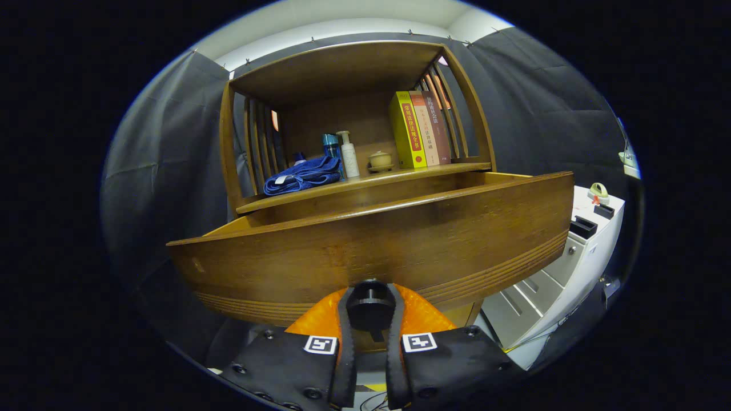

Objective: Pull open the drawer, take out the items inside it, and place them on the countertop above the cabinet.

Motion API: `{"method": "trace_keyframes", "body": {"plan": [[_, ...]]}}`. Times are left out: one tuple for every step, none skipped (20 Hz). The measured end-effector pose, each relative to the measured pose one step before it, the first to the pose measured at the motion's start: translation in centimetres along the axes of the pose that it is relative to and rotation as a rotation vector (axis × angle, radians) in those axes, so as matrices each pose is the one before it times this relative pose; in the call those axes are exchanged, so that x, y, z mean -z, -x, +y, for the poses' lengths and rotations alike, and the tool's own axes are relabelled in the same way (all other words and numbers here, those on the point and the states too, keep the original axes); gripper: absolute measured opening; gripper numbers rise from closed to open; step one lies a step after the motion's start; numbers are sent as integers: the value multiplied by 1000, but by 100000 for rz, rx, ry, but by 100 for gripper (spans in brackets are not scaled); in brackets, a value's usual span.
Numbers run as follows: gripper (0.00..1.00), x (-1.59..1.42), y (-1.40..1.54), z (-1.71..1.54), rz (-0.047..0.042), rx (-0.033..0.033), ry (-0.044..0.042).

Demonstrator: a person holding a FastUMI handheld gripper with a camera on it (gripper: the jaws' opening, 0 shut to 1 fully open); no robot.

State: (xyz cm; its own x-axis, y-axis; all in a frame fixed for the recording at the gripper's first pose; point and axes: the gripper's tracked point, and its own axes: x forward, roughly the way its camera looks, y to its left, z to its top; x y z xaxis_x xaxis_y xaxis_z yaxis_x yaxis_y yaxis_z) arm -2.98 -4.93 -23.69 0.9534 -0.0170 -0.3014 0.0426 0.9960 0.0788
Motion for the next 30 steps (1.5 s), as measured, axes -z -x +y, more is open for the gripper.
{"method": "trace_keyframes", "body": {"plan": [[28, 433, 434, 3, 330, -142, 374], [28, 689, 147, -68, 1019, 85, -172], [28, 750, 47, -142, 1593, 179, -153], [28, 6, 133, 15, -1187, -358, -620], [29, -334, -69, -65, 84, 447, -674], [29, 380, -4, 47, -769, -102, 911], [29, -38, 2, -7, -892, 35, 799], [33, 145, -150, 9, 247, -533, 485], [38, -167, 116, 43, -388, -309, -137], [43, 81, -42, 61, 505, -543, 42], [52, -273, 63, 297, -679, -1381, -785], [61, -598, 92, 297, -1961, -1856, -1635], [71, -568, 234, 346, -1325, -1507, -1119], [80, -952, 500, -72, -1306, 232, 258], [89, -1160, 597, -232, -2203, 1190, 1085], [98, -1714, 540, -32, -2880, 726, 1480], [98, -2301, 864, 275, -3048, 187, 1761], [98, -2308, 332, 21, -1716, 949, 2359], [98, -2436, -68, -147, -460, 1497, 3198], [98, -2445, -453, -134, -69, 866, 3353], [98, -2563, -690, 60, 497, -196, 2100], [98, -2373, -936, 356, 369, -2061, 641], [98, -1902, -1731, 112, 993, -740, 22], [98, -1394, -1296, -167, 2328, 149, 231], [98, -1207, -1367, -158, 2919, 353, 570], [98, -558, -1513, -361, 4200, 1293, 246], [99, 50, -1418, -53, 5664, 748, -713], [99, 615, -1368, 22, 6301, -101, -1483], [99, 987, -1631, 320, 7568, -272, -1575], [99, 1425, -1464, 247, 7826, -518, -1166]]}}
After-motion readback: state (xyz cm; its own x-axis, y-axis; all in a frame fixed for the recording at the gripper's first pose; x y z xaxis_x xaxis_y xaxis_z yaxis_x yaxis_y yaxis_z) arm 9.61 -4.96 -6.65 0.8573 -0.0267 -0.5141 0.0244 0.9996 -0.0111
